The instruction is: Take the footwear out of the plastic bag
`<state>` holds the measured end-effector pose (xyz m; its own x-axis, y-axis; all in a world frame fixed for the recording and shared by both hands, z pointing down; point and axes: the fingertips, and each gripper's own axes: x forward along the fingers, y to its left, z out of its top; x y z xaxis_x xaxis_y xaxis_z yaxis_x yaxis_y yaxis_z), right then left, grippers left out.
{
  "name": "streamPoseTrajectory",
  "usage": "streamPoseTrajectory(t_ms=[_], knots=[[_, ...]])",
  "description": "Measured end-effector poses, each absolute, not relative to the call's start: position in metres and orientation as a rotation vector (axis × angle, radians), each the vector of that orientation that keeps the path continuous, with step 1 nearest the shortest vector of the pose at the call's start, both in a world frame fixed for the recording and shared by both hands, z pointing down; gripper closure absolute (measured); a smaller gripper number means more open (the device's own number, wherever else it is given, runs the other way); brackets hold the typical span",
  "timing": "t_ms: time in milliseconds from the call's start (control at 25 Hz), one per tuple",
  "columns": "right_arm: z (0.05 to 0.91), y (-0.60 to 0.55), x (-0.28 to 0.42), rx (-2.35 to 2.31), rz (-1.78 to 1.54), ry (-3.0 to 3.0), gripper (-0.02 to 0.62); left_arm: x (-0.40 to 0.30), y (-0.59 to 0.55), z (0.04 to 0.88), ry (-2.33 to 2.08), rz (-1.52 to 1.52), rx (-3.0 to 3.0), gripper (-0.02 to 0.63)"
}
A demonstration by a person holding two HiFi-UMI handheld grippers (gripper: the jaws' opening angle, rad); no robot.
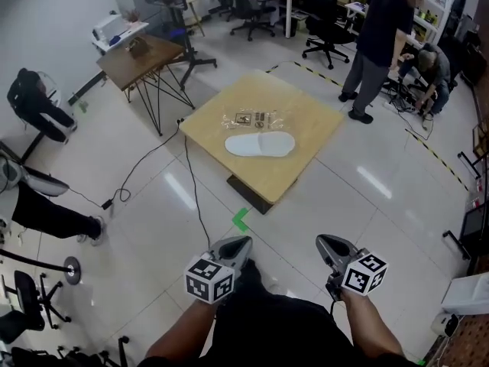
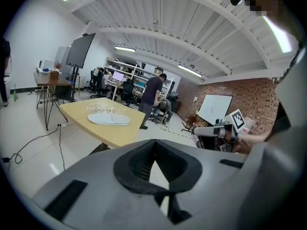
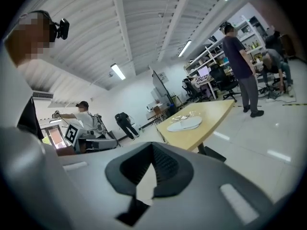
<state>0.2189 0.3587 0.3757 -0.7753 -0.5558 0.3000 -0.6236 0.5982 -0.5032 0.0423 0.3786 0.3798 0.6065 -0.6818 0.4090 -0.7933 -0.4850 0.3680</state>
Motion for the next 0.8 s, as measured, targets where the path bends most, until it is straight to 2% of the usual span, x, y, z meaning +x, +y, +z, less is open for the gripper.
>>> streamPoseTrajectory(t_ms=[280, 800], knots=[[0.370, 0.398, 0.224, 0.987, 0.869, -2.676, 0.595, 0.048, 0.424, 0.383, -1.193, 0.357, 2.264, 0.600], [0.359, 0.424, 0.223, 0.956, 0.793, -2.655, 0.595, 0.041, 0.440, 0.362, -1.253, 0.313, 2.279, 0.600]])
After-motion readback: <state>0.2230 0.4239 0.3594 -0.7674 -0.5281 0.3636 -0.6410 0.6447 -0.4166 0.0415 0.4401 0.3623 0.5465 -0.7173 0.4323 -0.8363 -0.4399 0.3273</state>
